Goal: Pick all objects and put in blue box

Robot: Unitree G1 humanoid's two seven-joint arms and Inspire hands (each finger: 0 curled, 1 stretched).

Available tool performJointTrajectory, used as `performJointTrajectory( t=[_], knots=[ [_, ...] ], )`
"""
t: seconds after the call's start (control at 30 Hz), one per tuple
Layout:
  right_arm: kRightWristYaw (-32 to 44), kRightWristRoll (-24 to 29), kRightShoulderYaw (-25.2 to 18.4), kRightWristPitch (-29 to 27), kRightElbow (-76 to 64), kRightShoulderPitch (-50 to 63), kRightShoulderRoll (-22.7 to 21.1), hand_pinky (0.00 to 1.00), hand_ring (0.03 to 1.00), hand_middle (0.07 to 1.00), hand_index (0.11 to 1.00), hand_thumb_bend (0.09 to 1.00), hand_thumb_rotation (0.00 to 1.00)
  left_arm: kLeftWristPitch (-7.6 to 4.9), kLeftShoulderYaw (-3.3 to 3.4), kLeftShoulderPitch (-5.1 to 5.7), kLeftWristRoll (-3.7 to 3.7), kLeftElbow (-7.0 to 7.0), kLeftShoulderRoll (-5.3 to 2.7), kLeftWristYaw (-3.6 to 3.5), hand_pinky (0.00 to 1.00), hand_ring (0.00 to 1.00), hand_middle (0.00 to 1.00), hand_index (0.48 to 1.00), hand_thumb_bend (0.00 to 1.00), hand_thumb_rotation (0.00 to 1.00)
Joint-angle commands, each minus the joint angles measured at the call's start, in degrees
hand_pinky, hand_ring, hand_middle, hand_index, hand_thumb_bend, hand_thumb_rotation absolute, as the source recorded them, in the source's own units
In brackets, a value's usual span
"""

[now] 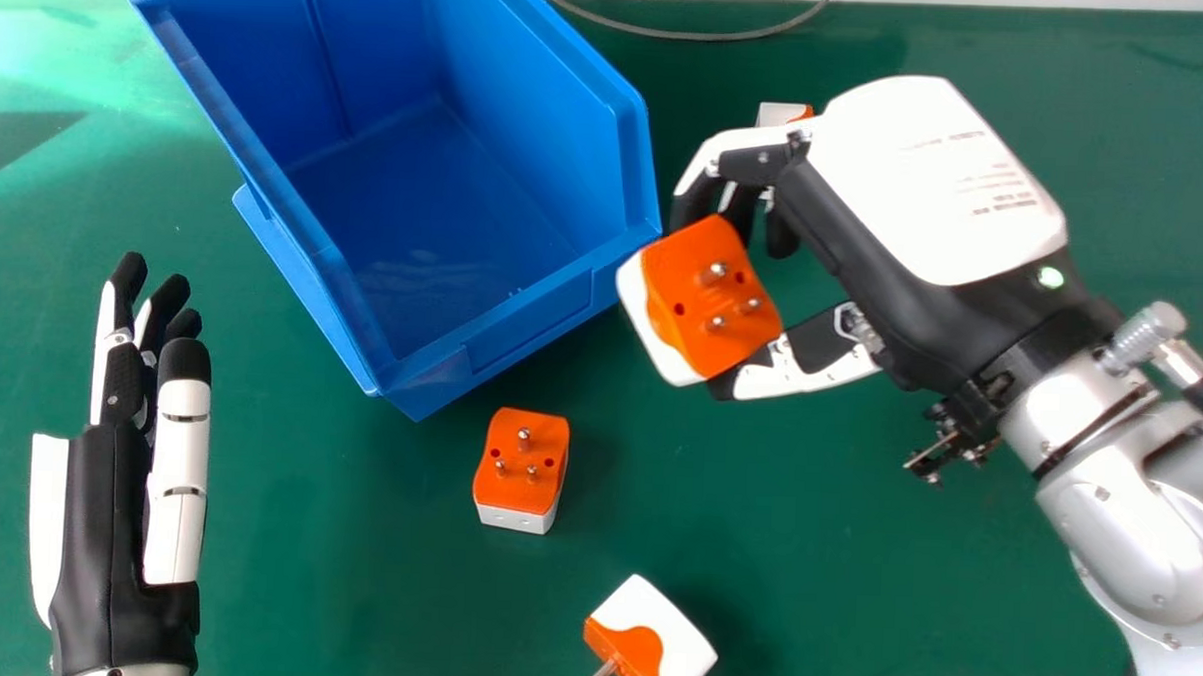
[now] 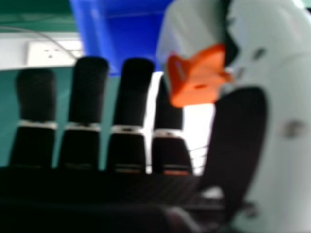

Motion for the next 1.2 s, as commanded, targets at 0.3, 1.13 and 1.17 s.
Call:
performJointTrajectory(
  t=[0.3, 1.13, 1.17],
  knots=[
    [0.4, -1.2, 3.5, -1.8, -0.5, -4.3, 4.8, 0.29, 0.402, 0.49, 0.533, 0.488, 0.0, -0.57, 0.06, 0.29, 1.25, -0.87, -0.13, 1.12, 0.91, 0.92, 0.94, 0.97, 0.46, 0.96],
    [-7.0, -5.5, 11.5, -3.9, 20.2, -18.9, 15.2, 0.3, 0.413, 0.507, 0.518, 0.49, 0.0, -0.3, -0.12, -0.27, 0.69, -0.71, 0.22, 0.76, 0.87, 0.9, 0.92, 0.946, 0.45, 0.95],
    [-7.1, -5.7, 11.7, -3.7, 20.9, -19.5, 15.6, 0.3, 0.413, 0.507, 0.518, 0.49, 0.0, -0.37, -0.12, -0.29, 0.69, -0.65, 0.25, 0.72, 0.87, 0.9, 0.92, 0.946, 0.45, 0.95]
  ],
)
